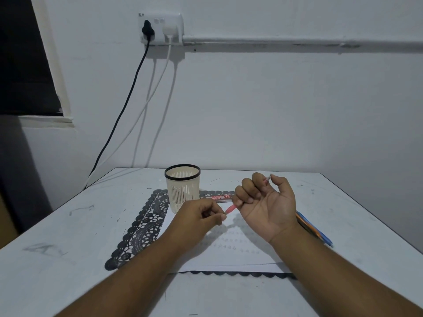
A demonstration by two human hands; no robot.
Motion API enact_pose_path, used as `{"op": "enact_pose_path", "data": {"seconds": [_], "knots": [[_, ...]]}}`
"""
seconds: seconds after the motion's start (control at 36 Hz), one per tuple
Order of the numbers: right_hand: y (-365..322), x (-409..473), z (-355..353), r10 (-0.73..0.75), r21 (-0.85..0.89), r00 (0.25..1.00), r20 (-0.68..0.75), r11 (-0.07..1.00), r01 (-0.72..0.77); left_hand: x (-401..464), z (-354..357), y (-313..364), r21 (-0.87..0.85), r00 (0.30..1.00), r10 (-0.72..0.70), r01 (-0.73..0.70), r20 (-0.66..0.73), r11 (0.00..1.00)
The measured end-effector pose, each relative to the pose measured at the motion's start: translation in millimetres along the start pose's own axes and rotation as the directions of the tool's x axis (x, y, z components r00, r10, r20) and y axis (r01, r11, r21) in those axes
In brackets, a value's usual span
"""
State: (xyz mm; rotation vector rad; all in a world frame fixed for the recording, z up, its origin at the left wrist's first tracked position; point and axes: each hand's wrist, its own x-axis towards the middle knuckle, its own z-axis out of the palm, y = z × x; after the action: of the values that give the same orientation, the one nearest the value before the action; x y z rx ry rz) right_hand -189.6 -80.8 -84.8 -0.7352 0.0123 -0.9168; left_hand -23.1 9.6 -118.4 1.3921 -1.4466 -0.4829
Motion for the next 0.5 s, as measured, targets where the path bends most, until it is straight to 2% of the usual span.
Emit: {"op": "enact_pose_path", "data": {"seconds": [0.5], "knots": [[-1.3,0.0,1.3,0.014,0.014,1.0,-0.002,1.0,-0.014,-0.2,0.8,0.8,0.0,1.0,-0.005,0.005,-0.002,1.0]]}}
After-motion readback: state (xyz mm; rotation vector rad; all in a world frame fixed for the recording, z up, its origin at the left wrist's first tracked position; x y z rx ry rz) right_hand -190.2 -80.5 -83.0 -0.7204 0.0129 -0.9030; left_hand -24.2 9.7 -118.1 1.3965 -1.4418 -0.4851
